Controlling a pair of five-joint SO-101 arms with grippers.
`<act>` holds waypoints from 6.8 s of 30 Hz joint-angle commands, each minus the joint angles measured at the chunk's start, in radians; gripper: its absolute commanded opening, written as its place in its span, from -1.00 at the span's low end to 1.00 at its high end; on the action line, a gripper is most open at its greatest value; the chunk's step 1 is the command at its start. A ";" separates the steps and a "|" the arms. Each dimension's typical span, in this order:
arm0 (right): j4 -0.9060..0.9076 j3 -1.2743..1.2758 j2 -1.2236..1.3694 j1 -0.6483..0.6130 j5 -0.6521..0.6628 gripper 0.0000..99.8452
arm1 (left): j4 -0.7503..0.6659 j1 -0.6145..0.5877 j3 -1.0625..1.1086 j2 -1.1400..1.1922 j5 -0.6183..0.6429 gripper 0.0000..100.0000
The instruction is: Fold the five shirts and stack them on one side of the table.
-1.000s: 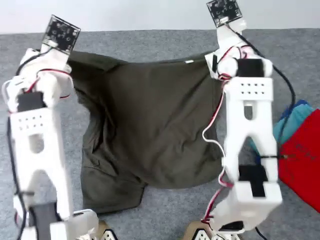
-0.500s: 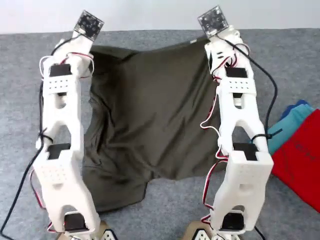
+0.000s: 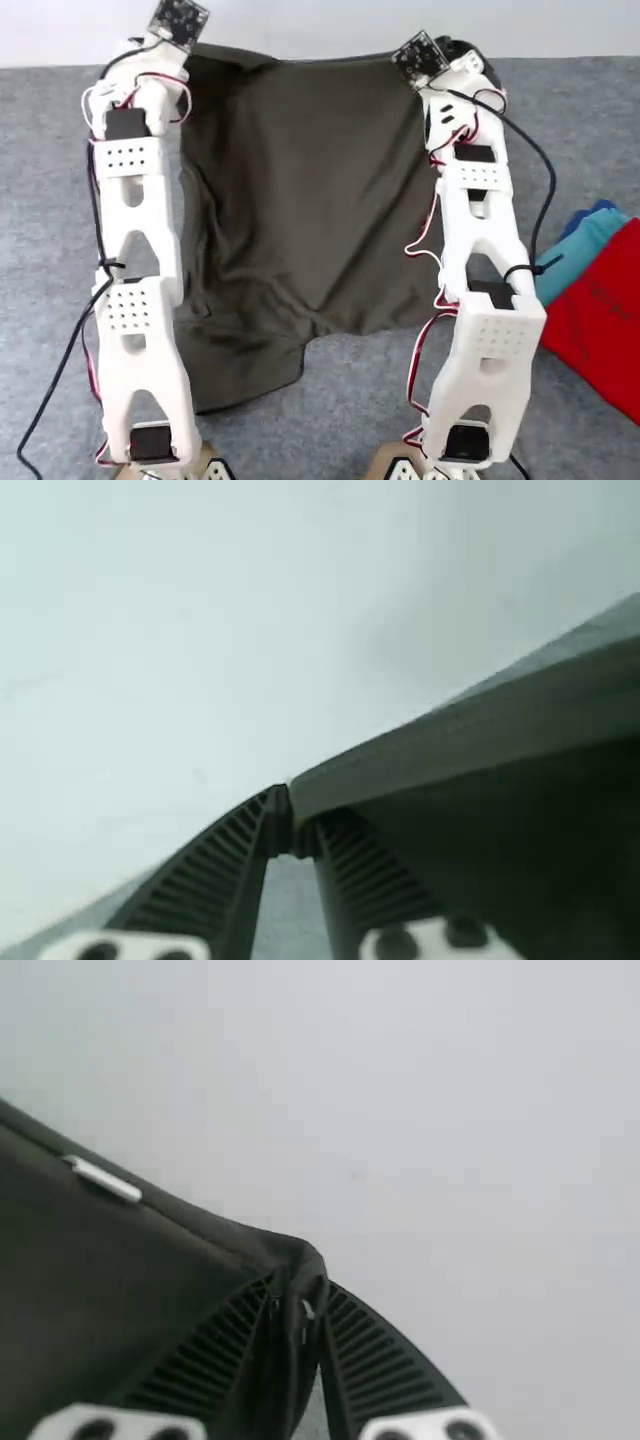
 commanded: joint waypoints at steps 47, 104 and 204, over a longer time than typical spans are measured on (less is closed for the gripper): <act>1.785 -0.011 -0.463 0.027 -0.187 -0.98 | 0.872 0.218 1.417 -1.229 -0.176 -0.99; 1.633 0.525 -0.885 0.137 -0.123 -0.57 | 0.816 0.183 1.917 -1.863 -0.003 -0.68; 1.302 0.012 -0.110 0.053 -0.661 -0.73 | 0.244 0.227 1.333 -0.605 0.241 -0.99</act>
